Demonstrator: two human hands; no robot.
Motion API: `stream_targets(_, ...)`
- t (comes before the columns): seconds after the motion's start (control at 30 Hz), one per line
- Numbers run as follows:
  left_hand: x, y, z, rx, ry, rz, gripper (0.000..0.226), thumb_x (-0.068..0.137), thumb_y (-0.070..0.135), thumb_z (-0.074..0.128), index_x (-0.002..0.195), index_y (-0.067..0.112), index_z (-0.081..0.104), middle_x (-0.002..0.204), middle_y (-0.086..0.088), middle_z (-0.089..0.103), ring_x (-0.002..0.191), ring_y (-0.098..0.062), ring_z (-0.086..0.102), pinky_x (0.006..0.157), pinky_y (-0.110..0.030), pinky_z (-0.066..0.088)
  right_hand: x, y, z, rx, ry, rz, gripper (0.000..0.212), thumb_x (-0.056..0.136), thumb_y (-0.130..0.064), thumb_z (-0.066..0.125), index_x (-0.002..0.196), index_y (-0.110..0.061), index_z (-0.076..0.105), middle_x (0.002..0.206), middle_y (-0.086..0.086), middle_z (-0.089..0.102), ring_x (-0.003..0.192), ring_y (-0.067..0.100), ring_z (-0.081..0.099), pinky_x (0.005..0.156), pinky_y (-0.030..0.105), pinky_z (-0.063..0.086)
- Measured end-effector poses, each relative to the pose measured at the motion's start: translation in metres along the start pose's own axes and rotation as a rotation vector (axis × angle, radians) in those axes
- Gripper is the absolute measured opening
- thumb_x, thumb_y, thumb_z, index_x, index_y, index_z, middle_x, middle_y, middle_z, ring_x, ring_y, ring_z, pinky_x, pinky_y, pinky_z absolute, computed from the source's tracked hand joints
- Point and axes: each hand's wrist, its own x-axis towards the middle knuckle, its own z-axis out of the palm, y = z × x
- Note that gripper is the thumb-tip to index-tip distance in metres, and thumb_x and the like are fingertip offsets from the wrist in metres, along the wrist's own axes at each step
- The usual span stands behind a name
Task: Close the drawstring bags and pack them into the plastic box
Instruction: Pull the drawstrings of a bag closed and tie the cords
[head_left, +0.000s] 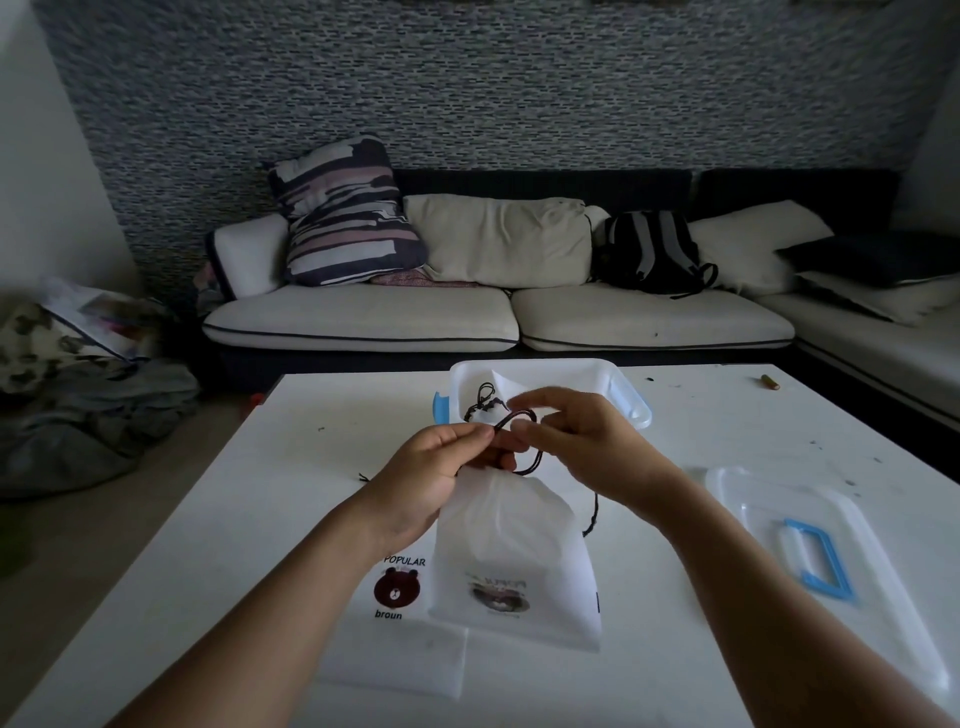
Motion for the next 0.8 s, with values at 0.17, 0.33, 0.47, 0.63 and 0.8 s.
stream_targets(0.17, -0.0018, 0.0024, -0.0019, 0.014, -0.013, -0.026, 0.027, 0.101, 0.012, 0.050, 0.107, 0.001, 0.074, 0.088, -0.009, 0.069, 0.079, -0.016, 0.066, 0.072, -0.020, 0.054, -0.0017, -0.0010, -0.0024, -0.030, 0.009, -0.013, 0.018, 0.096, -0.021, 0.066, 0.081, -0.013, 0.073, 0.055, 0.004, 0.059, 0.052, 0.007, 0.040, 0.053, 0.022, 0.033)
stream_targets(0.33, -0.0016, 0.0043, 0.0000, -0.034, 0.046, -0.057, 0.019, 0.085, 0.015, 0.068, 0.099, 0.006, 0.078, 0.089, -0.009, 0.074, 0.080, -0.017, 0.070, 0.073, -0.023, 0.056, -0.0014, -0.0035, -0.0010, 0.262, -0.029, 0.067, 0.021, 0.100, -0.016, 0.057, 0.082, -0.008, 0.063, 0.052, -0.007, 0.028, 0.049, 0.011, 0.019, 0.047, 0.024, 0.014)
stream_targets(0.47, -0.0012, 0.0046, 0.0028, -0.088, 0.097, -0.098, 0.021, 0.071, 0.018, 0.075, 0.088, 0.007, 0.079, 0.088, -0.010, 0.076, 0.076, -0.019, 0.072, 0.070, -0.026, 0.057, -0.0012, -0.0046, 0.0003, 0.332, -0.020, 0.099, 0.021, 0.101, -0.017, 0.056, 0.081, -0.011, 0.059, 0.053, -0.007, 0.024, 0.048, 0.010, 0.016, 0.046, 0.022, 0.014)
stream_targets(0.63, -0.0014, 0.0045, 0.0038, -0.071, 0.085, -0.096, 0.014, 0.089, 0.012, 0.066, 0.093, 0.008, 0.079, 0.091, -0.009, 0.076, 0.079, -0.016, 0.072, 0.073, -0.024, 0.057, -0.0003, -0.0046, 0.0006, 0.270, 0.022, 0.078, 0.018, 0.101, -0.019, 0.057, 0.085, -0.011, 0.061, 0.050, -0.009, 0.029, 0.046, 0.009, 0.020, 0.049, 0.027, 0.013)
stream_targets(0.8, -0.0028, 0.0090, 0.0028, -0.064, 0.117, -0.081, 0.013, 0.089, 0.008, 0.067, 0.093, 0.008, 0.079, 0.092, -0.010, 0.077, 0.081, -0.017, 0.072, 0.073, -0.024, 0.058, -0.0009, -0.0066, 0.0001, 0.312, 0.000, 0.115, 0.022, 0.104, -0.017, 0.051, 0.084, -0.012, 0.056, 0.050, -0.011, 0.026, 0.046, 0.008, 0.017, 0.047, 0.023, 0.013)
